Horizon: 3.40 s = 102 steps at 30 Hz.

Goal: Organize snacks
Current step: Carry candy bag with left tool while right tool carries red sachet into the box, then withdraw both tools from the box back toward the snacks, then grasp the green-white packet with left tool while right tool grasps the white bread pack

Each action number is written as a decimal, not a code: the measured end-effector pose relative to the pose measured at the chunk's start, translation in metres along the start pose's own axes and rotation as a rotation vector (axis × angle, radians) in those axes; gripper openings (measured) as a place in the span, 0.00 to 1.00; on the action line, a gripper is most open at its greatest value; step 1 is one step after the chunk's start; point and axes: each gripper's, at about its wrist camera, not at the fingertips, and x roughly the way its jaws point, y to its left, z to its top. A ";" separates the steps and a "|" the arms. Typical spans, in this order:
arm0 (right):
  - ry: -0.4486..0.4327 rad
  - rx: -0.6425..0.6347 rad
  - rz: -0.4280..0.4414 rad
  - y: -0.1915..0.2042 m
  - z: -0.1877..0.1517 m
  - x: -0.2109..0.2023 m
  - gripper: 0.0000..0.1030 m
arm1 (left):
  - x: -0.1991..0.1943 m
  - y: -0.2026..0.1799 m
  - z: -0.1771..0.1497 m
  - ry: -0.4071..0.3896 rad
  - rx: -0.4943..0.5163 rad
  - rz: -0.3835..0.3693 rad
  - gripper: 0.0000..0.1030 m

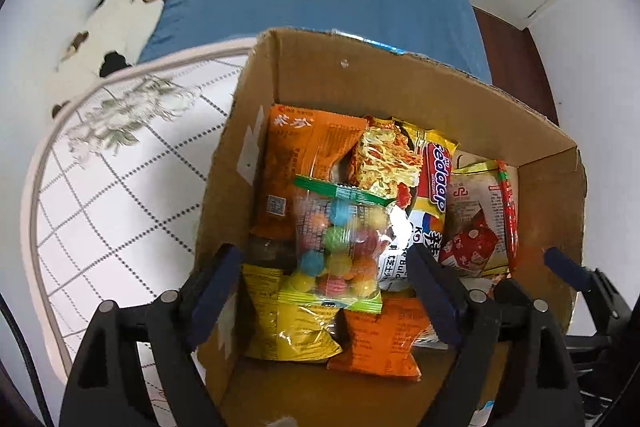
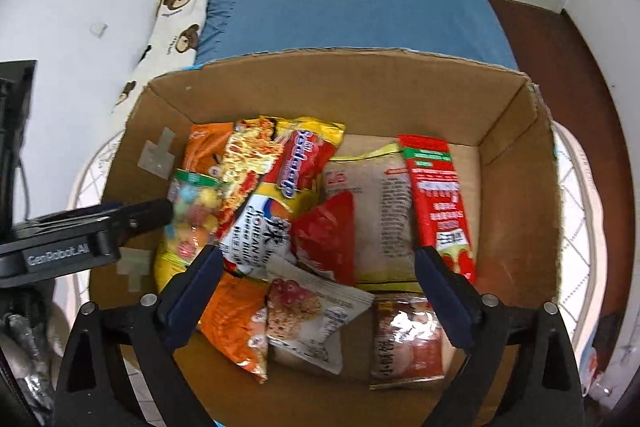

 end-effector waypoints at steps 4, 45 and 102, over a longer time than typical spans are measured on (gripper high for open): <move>-0.017 0.000 -0.050 -0.004 -0.007 -0.011 0.96 | -0.011 -0.001 -0.009 -0.030 0.005 0.003 0.82; -0.310 0.000 -0.050 0.023 -0.156 -0.182 0.96 | -0.171 -0.022 -0.184 -0.405 0.081 -0.003 0.82; 0.130 0.155 -0.096 -0.061 -0.254 0.042 0.70 | 0.072 0.017 -0.175 0.030 -0.050 0.043 0.56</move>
